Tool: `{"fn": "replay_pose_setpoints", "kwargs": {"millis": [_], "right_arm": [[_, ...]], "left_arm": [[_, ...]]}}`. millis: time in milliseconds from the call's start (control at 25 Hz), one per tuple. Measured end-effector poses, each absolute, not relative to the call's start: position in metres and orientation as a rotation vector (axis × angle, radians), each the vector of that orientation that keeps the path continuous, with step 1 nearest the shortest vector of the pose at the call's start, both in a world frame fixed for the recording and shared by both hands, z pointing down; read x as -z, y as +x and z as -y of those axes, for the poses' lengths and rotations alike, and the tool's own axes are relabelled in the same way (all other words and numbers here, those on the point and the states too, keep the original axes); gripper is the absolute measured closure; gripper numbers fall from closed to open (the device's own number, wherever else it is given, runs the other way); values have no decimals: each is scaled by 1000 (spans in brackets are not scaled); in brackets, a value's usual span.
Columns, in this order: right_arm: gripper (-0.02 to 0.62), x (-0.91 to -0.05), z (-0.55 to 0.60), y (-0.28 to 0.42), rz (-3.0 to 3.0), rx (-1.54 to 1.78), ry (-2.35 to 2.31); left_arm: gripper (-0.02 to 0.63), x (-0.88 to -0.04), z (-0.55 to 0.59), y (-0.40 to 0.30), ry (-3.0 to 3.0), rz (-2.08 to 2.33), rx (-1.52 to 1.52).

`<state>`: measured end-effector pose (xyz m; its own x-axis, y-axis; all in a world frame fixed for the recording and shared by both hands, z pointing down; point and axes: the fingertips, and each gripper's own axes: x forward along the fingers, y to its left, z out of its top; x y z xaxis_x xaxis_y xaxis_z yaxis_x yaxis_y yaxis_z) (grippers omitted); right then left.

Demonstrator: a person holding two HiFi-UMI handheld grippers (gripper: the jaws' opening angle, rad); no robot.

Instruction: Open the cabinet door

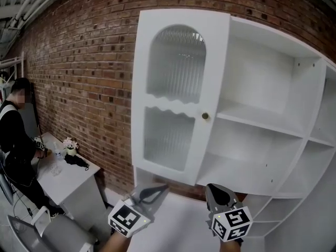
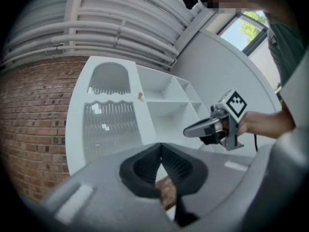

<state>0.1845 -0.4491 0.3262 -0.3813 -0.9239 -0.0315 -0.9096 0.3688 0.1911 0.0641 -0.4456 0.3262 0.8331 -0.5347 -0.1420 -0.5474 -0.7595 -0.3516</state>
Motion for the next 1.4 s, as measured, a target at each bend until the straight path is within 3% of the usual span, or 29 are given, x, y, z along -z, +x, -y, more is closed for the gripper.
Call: {"fn": "replay_pose_setpoints", "kwargs": {"millis": [920, 1400], "right_arm": [[572, -344, 533, 189, 2637, 192, 1495], [449, -362, 563, 187, 2643, 127, 1456]], "left_arm": [[604, -331, 484, 66, -2572, -1011, 16], [604, -343, 487, 59, -2559, -1079, 55]]}}
